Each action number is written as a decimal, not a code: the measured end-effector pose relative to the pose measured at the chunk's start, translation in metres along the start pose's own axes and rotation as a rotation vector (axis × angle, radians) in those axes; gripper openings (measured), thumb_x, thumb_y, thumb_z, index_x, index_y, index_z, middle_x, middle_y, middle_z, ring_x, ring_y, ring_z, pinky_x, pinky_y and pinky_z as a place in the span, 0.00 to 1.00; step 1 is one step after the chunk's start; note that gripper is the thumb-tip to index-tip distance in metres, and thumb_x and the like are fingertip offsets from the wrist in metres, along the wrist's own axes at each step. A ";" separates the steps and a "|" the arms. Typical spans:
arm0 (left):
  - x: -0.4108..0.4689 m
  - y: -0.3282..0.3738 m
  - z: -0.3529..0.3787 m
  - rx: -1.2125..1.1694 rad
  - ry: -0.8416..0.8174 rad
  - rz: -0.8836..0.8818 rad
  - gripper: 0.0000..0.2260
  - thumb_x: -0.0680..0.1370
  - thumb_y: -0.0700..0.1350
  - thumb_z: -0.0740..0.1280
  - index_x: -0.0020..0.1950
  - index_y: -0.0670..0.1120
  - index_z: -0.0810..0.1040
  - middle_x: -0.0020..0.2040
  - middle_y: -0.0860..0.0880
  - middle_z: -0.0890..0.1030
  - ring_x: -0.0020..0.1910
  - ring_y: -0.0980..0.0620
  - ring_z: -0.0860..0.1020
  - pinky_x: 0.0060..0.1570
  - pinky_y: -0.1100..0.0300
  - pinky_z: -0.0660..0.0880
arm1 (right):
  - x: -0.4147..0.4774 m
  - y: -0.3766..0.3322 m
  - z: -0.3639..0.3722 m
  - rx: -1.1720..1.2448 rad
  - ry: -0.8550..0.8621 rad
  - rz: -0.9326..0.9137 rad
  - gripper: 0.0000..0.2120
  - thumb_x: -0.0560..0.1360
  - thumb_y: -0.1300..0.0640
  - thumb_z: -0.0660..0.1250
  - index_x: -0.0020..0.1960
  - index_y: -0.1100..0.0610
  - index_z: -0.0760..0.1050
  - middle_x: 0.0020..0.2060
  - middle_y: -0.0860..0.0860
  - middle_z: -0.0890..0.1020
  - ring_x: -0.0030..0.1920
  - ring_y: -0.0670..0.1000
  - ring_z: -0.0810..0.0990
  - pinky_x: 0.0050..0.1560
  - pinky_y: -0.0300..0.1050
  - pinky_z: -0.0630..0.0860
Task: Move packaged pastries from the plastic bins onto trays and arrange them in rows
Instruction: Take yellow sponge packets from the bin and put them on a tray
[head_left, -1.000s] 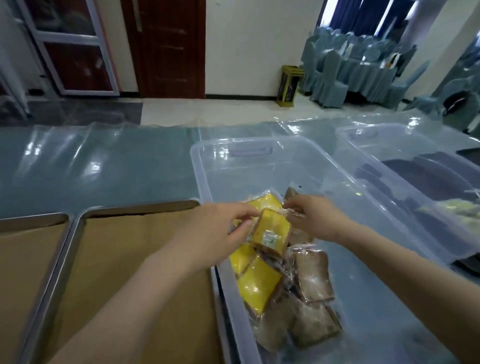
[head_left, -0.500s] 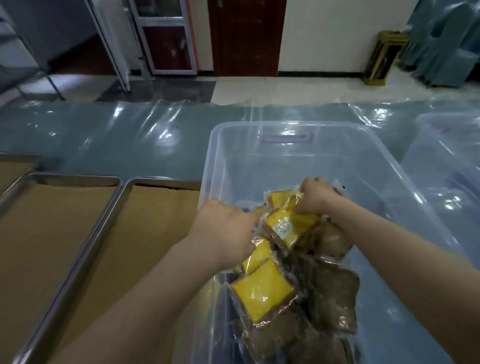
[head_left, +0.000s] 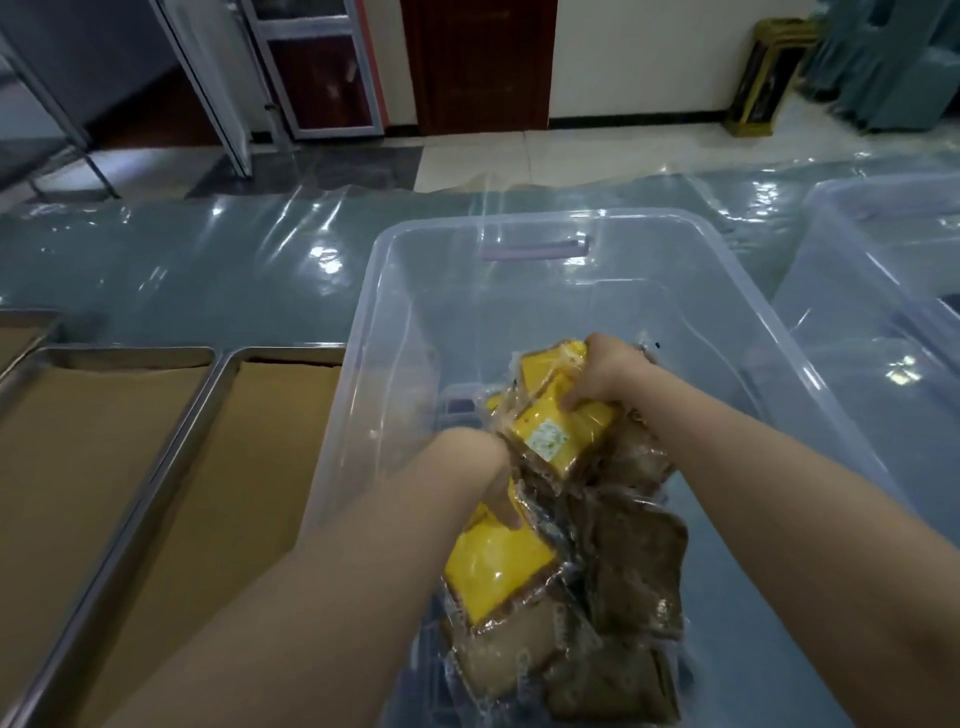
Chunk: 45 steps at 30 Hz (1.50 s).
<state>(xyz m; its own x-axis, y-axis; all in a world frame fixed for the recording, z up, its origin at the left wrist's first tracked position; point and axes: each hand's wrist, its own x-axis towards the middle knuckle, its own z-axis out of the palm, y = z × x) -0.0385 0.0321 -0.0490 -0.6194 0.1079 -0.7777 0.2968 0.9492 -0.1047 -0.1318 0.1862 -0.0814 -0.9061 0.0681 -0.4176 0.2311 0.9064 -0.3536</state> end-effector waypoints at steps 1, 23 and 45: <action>0.007 0.002 0.008 -0.013 -0.018 0.001 0.39 0.71 0.64 0.68 0.73 0.42 0.63 0.68 0.44 0.71 0.62 0.42 0.72 0.58 0.51 0.72 | 0.001 0.003 -0.001 0.049 0.034 0.021 0.43 0.61 0.49 0.81 0.68 0.58 0.63 0.61 0.57 0.74 0.60 0.60 0.74 0.44 0.47 0.70; 0.009 -0.021 -0.018 -0.084 0.050 -0.085 0.26 0.65 0.50 0.79 0.58 0.43 0.75 0.52 0.46 0.76 0.50 0.44 0.77 0.53 0.50 0.77 | 0.003 -0.002 0.006 -0.029 -0.351 -0.199 0.28 0.62 0.55 0.76 0.59 0.57 0.71 0.55 0.55 0.78 0.49 0.55 0.79 0.50 0.52 0.79; 0.008 -0.032 -0.023 -0.232 0.226 -0.093 0.15 0.70 0.45 0.75 0.53 0.43 0.77 0.45 0.45 0.75 0.49 0.42 0.78 0.53 0.49 0.76 | 0.012 0.002 0.027 -0.032 -0.069 -0.173 0.40 0.60 0.45 0.79 0.66 0.52 0.66 0.63 0.58 0.70 0.62 0.61 0.70 0.60 0.54 0.73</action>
<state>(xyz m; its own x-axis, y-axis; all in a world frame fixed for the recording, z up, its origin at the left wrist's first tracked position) -0.0697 0.0098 -0.0381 -0.7891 0.0555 -0.6117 0.0742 0.9972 -0.0052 -0.1330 0.1778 -0.1097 -0.9044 -0.1175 -0.4101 0.0618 0.9151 -0.3985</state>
